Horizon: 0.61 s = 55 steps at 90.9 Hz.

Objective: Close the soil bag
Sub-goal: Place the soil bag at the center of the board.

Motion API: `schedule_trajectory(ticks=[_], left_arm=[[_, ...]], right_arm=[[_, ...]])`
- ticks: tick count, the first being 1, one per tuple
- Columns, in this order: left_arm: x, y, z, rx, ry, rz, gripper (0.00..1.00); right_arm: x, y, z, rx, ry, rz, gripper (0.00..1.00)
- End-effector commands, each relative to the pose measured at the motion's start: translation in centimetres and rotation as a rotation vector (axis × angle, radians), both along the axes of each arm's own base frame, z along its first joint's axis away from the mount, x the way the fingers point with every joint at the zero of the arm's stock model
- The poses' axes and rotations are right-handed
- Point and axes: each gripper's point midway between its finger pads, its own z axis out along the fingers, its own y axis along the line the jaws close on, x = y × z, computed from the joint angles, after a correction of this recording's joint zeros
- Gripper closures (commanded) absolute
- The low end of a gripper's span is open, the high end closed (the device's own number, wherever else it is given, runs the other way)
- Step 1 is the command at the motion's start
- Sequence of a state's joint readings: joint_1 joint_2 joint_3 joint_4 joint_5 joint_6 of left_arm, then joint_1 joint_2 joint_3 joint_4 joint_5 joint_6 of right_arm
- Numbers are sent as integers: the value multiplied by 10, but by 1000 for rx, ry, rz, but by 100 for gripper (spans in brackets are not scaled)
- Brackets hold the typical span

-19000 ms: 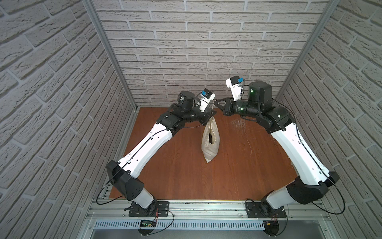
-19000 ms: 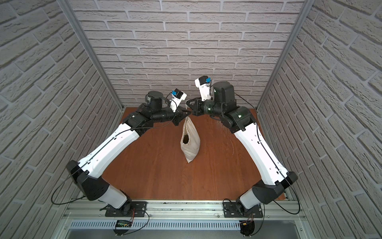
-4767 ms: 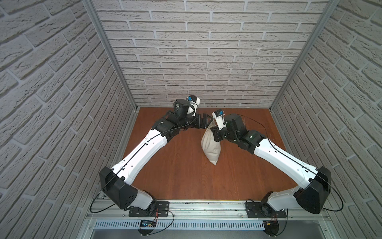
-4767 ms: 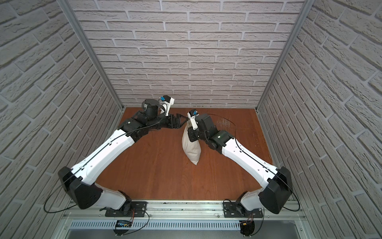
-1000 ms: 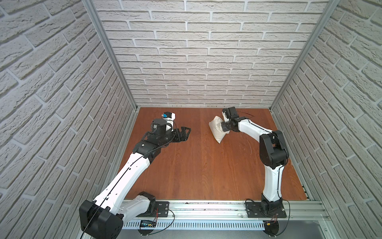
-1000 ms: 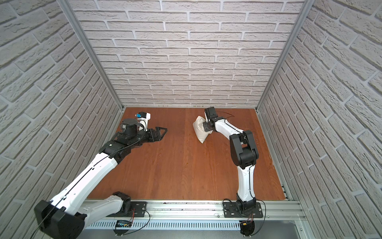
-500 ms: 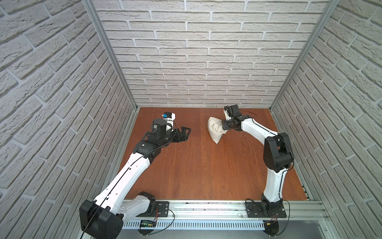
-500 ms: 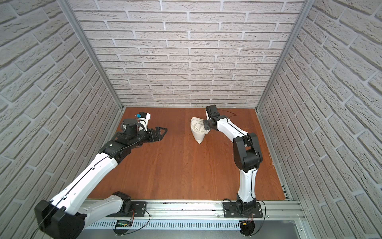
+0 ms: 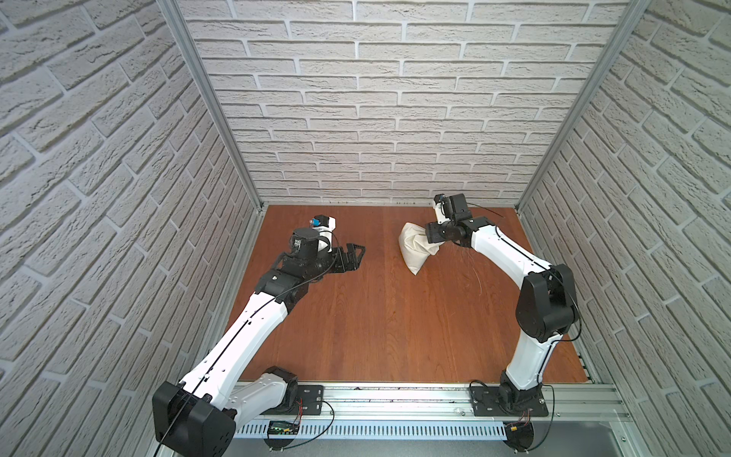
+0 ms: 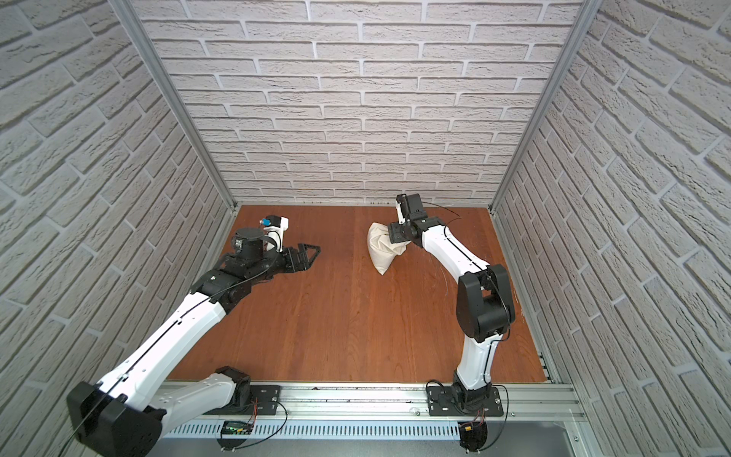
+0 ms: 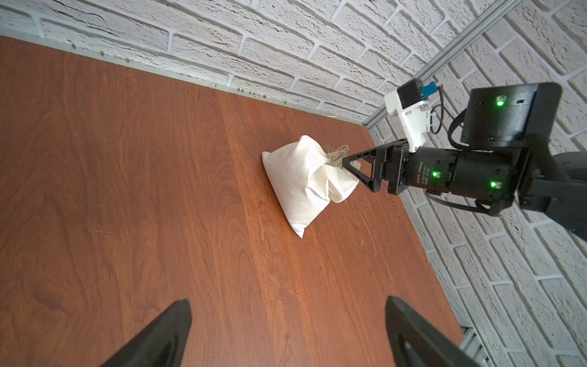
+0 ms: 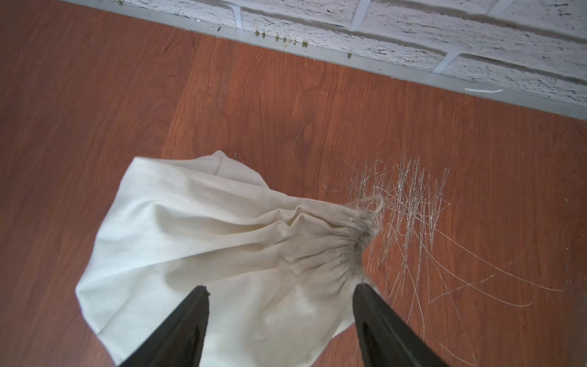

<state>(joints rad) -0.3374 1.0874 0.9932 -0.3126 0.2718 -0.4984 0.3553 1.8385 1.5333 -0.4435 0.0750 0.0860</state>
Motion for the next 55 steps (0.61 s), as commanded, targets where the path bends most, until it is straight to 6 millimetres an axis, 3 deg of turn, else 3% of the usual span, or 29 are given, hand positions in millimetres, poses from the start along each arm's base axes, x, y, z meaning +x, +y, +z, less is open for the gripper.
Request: schedule_trajectory(ticks=[1, 19, 29, 39, 55], left_arm=[[5, 4, 9, -4, -47, 18, 2], [14, 15, 7, 25, -61, 68, 2], [21, 26, 8, 38, -76, 123, 2], [28, 47, 8, 60, -113, 211, 2], [35, 91, 5, 73, -187, 368, 2]], right_arm=[[-16, 1, 45, 65, -76, 2, 23], [-39, -17, 82, 168, -144, -9, 22], [-52, -40, 102, 248, -202, -33, 22], [-65, -66, 124, 283, -296, -55, 22], [-82, -116, 126, 304, -383, -144, 22]])
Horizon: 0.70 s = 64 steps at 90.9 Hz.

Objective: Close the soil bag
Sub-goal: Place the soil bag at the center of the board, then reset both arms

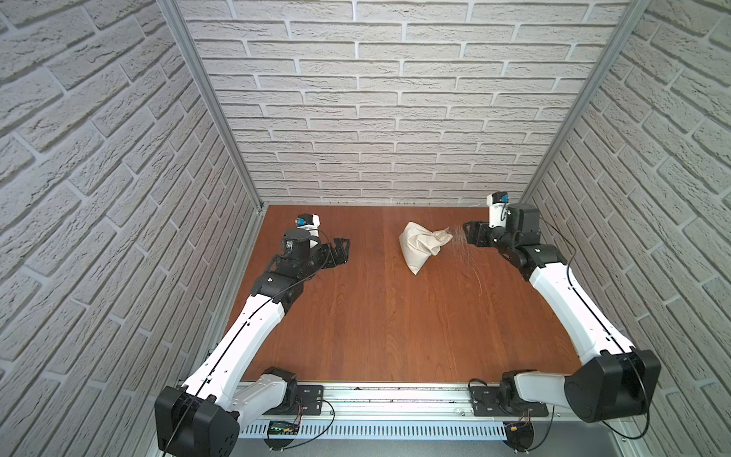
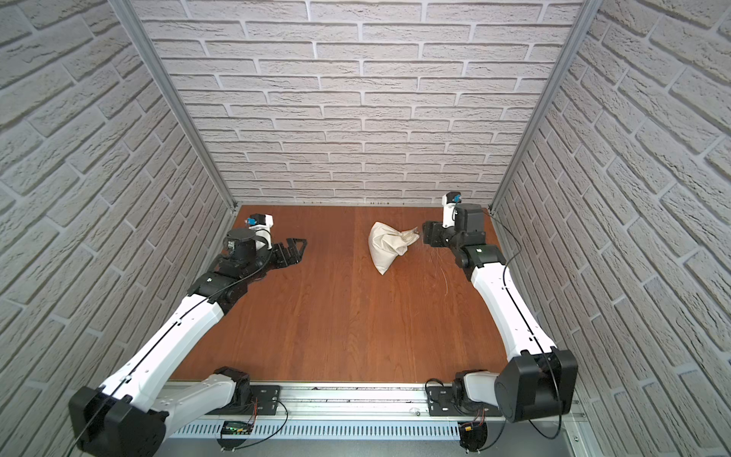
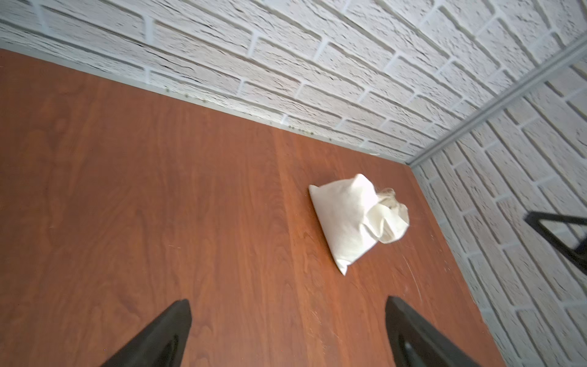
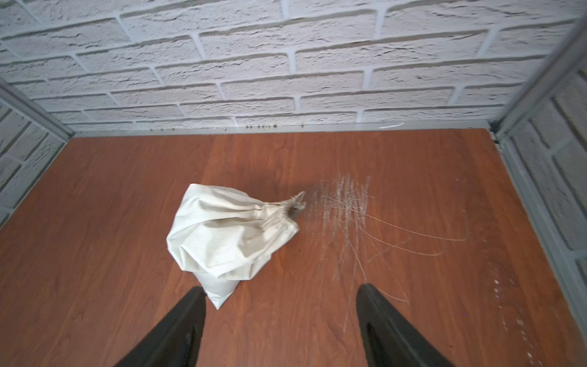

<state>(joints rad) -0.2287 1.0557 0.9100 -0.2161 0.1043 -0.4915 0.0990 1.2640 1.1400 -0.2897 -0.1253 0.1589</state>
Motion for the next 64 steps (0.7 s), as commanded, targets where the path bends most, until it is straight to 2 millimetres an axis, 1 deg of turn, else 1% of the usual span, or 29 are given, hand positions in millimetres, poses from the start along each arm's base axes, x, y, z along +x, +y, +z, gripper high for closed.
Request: schedule_trajectory(ticks=[1, 3, 17, 20, 22, 26, 28, 30, 32, 35, 40, 47, 56, 64], left_arm=[[10, 32, 14, 21, -124, 119, 2], [10, 37, 13, 23, -130, 140, 2], [15, 71, 0, 34, -128, 237, 2], [16, 78, -3, 40, -123, 257, 2], [16, 83, -5, 42, -119, 271, 2], [18, 89, -9, 47, -114, 286, 2], [19, 92, -11, 53, -113, 294, 2], [19, 95, -12, 57, -113, 300, 2], [20, 97, -13, 62, -116, 305, 2], [21, 101, -16, 75, -117, 311, 2], [23, 106, -24, 100, -113, 313, 2], [26, 112, -34, 137, -115, 314, 2], [30, 118, -48, 158, -108, 309, 2], [32, 121, -61, 156, -97, 306, 2]], right_arm=[[-5, -15, 17, 45, -101, -11, 22], [-7, -20, 16, 44, -108, -14, 22], [-15, -44, -8, 22, -138, -46, 22], [-16, -46, -14, 15, -148, -48, 22], [-16, -48, -15, 6, -167, -50, 22], [-18, -48, -30, -9, -163, -46, 22], [-18, -49, -32, -15, -176, -46, 22], [-19, -49, -39, -17, -174, -49, 22], [-18, -50, -41, -18, -184, -53, 22], [-18, -50, -51, -17, -177, -58, 22], [-16, -52, -60, -16, -189, -66, 22], [-15, -55, -81, -18, -181, -86, 22], [-14, -56, -101, -19, -183, -93, 23], [-14, -59, -116, -37, -183, -105, 23]])
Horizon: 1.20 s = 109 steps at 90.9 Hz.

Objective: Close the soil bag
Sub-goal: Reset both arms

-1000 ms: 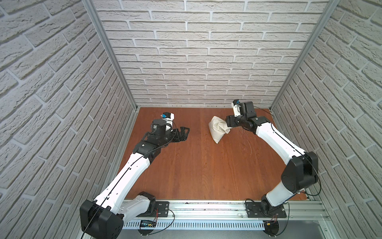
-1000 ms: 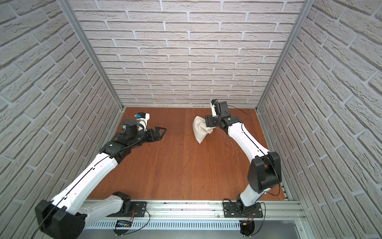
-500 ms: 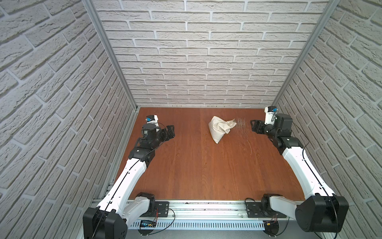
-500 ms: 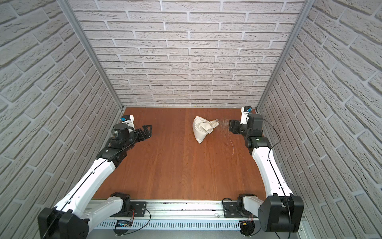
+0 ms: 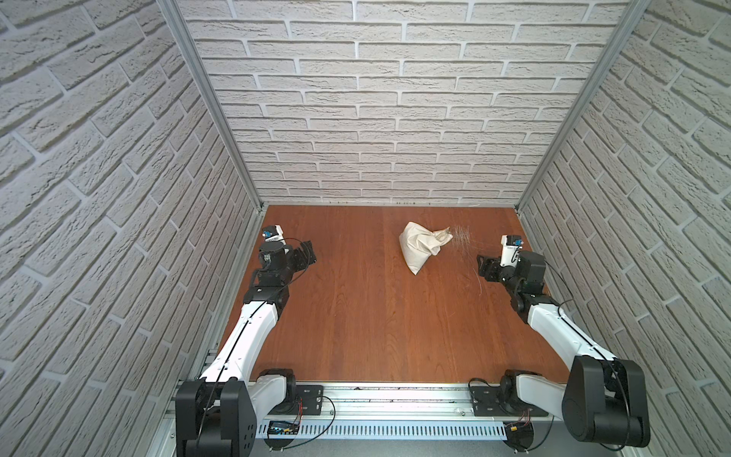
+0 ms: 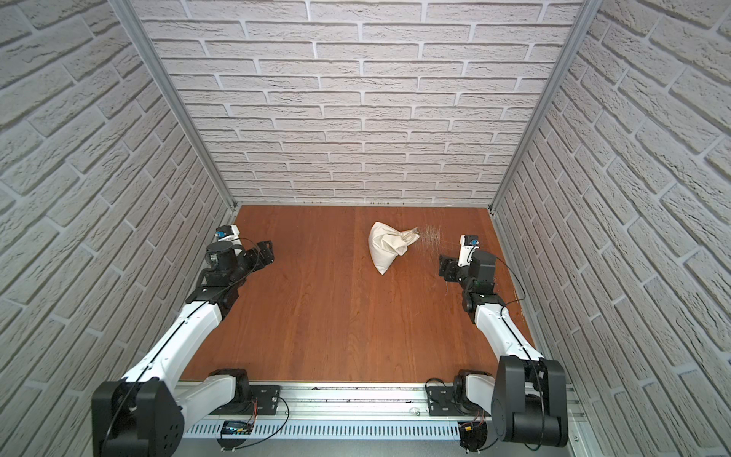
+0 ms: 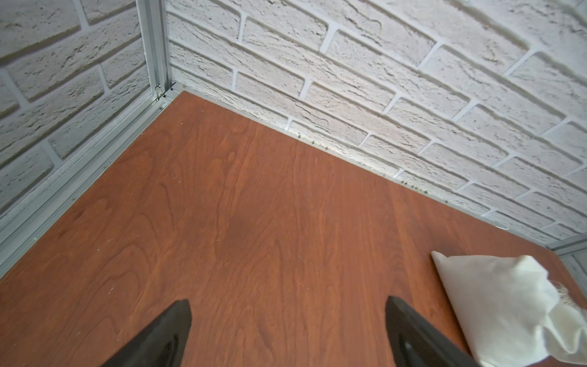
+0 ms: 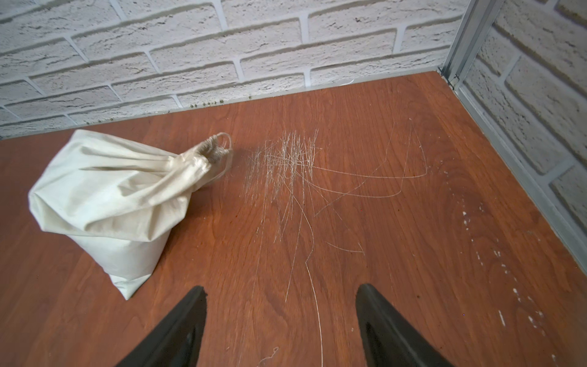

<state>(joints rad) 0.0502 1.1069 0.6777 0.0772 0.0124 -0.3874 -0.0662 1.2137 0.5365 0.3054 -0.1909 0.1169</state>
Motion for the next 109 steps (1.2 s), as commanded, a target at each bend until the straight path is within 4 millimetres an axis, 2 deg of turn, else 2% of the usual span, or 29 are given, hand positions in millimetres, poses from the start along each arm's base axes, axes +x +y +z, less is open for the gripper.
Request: schedule_trajectory(ticks=[1, 9, 28, 44, 56, 60, 69, 75, 88, 97, 105, 109], left_arm=[[9, 6, 1, 35, -62, -13, 2], [10, 12, -15, 34, -51, 0, 2], [6, 31, -54, 79, -12, 29, 2], [5, 35, -68, 114, -32, 14, 2], [3, 31, -90, 181, 5, -47, 2], [1, 35, -88, 194, -11, -29, 2], [6, 30, -73, 225, -103, -65, 2], [11, 24, -75, 239, -108, -108, 2], [14, 13, -91, 254, -121, -169, 2], [17, -6, -101, 304, -102, -247, 2], [18, 1, -105, 312, -115, -202, 2], [22, 8, -110, 303, -61, -164, 2]], right_arm=[[12, -6, 15, -40, -137, -18, 23], [11, -7, 1, -51, -136, -23, 23], [12, -4, -13, -45, -136, -3, 24], [9, -3, -21, -48, -163, 4, 25], [10, 0, -27, -49, -164, 21, 25], [10, 0, -29, -48, -164, 20, 25], [9, 0, -32, -49, -166, 20, 25], [10, 0, -34, -49, -169, 21, 25], [8, 1, -37, -54, -184, 21, 26], [5, 5, -41, -68, -189, 35, 26], [7, 14, -47, -96, -194, 66, 26], [8, 19, -48, -108, -180, 90, 26]])
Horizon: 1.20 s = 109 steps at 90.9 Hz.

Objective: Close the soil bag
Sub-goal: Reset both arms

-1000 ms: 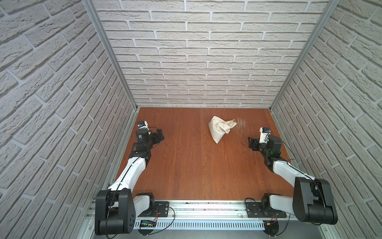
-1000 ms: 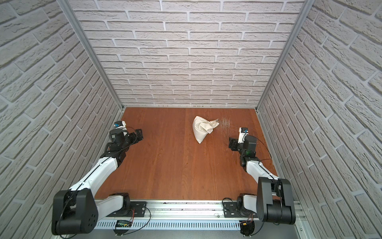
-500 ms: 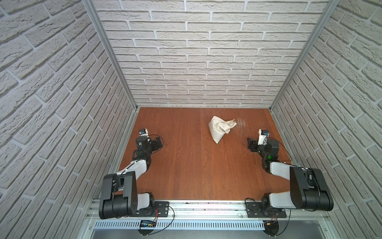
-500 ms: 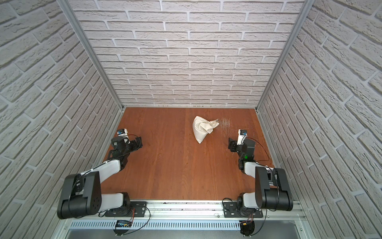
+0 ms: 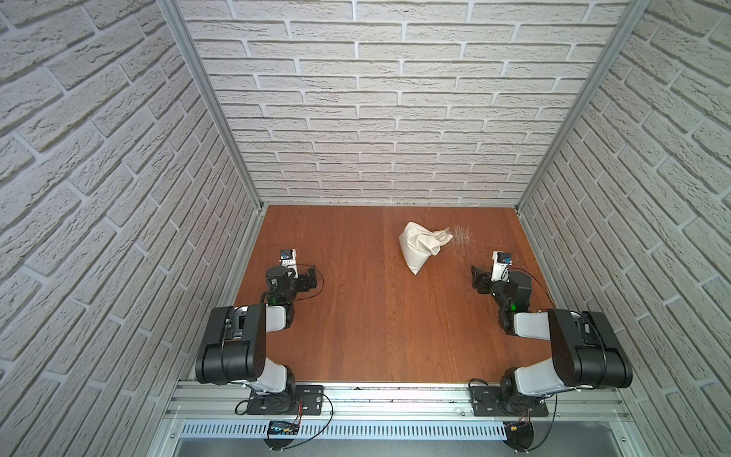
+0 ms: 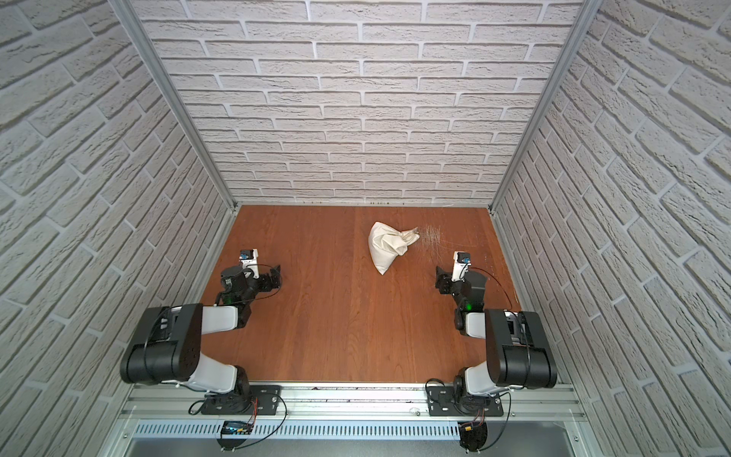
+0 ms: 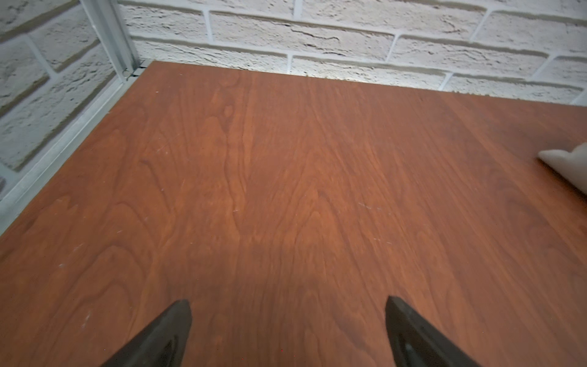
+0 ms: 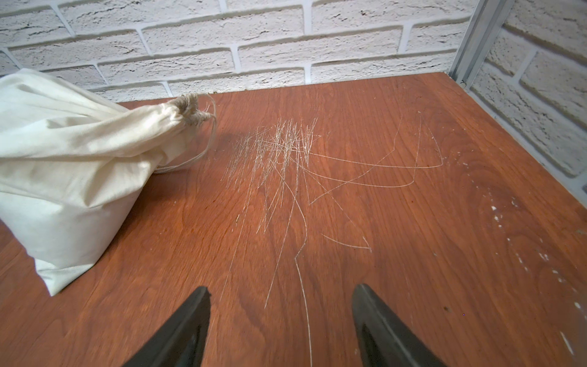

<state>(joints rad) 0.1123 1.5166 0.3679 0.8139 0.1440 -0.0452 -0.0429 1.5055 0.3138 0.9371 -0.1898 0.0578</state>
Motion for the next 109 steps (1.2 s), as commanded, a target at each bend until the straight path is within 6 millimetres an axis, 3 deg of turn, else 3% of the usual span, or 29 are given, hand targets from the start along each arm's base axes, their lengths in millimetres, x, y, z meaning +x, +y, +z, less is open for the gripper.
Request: schedule_trajectory(ticks=[1, 7, 23, 29, 32, 109], left_arm=[[11, 9, 10, 37, -46, 42, 2], [11, 21, 8, 22, -32, 106, 2], [11, 21, 8, 30, -34, 113, 2], [11, 20, 9, 45, -35, 118, 2], [11, 20, 9, 45, -35, 117, 2], [11, 20, 8, 42, -33, 114, 2]], right_arm=[[5, 11, 8, -54, -46, 47, 26], [8, 16, 7, -61, -35, 63, 26], [20, 7, 2, -54, 30, 10, 22], [19, 7, 1, -55, 33, 10, 3], [19, 7, 1, -54, 34, 10, 0], [19, 7, 2, -55, 31, 10, 0]])
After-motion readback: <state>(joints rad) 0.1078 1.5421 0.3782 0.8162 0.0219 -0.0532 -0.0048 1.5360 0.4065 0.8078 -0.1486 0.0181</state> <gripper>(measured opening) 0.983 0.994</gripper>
